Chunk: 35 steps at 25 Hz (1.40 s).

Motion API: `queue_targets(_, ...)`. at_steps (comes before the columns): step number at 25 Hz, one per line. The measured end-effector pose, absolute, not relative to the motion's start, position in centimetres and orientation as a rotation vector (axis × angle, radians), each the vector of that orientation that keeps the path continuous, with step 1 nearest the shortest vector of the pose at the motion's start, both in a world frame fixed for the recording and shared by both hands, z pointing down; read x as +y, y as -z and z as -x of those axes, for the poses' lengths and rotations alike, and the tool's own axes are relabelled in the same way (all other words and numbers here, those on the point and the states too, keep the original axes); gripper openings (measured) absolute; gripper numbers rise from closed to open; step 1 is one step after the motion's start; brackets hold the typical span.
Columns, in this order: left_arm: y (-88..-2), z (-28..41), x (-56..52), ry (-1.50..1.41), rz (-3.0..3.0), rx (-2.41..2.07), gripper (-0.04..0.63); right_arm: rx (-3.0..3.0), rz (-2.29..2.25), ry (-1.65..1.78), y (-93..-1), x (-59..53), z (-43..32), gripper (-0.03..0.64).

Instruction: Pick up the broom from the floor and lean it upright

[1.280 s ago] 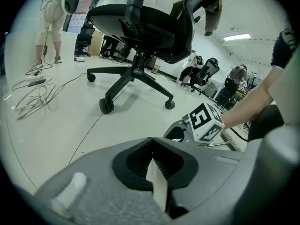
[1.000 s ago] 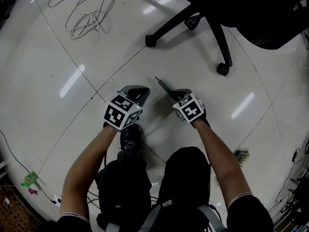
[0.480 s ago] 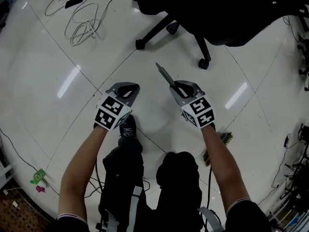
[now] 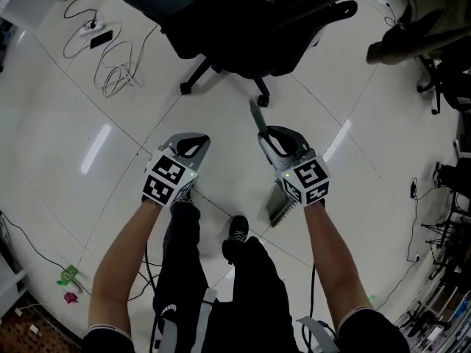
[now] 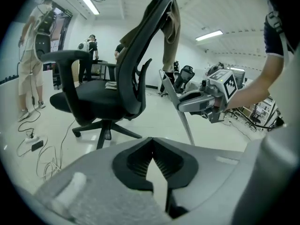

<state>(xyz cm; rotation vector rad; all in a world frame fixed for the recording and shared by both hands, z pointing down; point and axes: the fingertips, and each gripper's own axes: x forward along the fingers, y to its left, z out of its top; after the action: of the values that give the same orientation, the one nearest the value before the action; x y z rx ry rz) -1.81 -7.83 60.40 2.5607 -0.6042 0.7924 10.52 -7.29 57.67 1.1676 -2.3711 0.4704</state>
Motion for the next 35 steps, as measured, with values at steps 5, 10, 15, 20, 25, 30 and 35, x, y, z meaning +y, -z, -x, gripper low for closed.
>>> queue_targets(5,-53.9,-2.2,-5.3,-0.786,-2.573,-0.6,0.0,-2.327,-1.233,-0.484,-51.1,-3.9,-15.2,0.084)
queue_targets(10,-46.7,-6.1,-3.5,-0.754,-2.627,-0.608,0.0,-2.323,-1.274,-0.496,-46.5,-1.1,-18.3,0.084)
queue_targets(15,-41.2,-8.0,-1.8,-0.733,-2.667,-0.61,0.0,-2.323,-1.32,-0.524,-43.5,1.1,-20.5,0.084)
queue_targets(20,-38.4,-8.9,-1.6,-0.723,-2.684,-0.601,0.0,-2.349,-1.334,-0.541,-41.0,0.7,-21.2,0.084)
queue_targets(25,-38.2,-8.7,-2.5,-0.707,-2.671,-0.574,0.0,-2.341,-1.331,-0.53,-39.6,-1.7,-20.9,0.084)
queue_targets(30,-38.3,-9.2,-5.4,-0.68,-2.647,-0.558,0.0,-2.322,-1.293,-0.521,-38.5,-5.3,-20.9,0.084)
queue_targets(35,-37.9,-9.4,-7.5,-0.666,-2.632,-0.517,0.0,-2.292,-1.266,-0.519,-37.3,-8.5,-20.8,0.084)
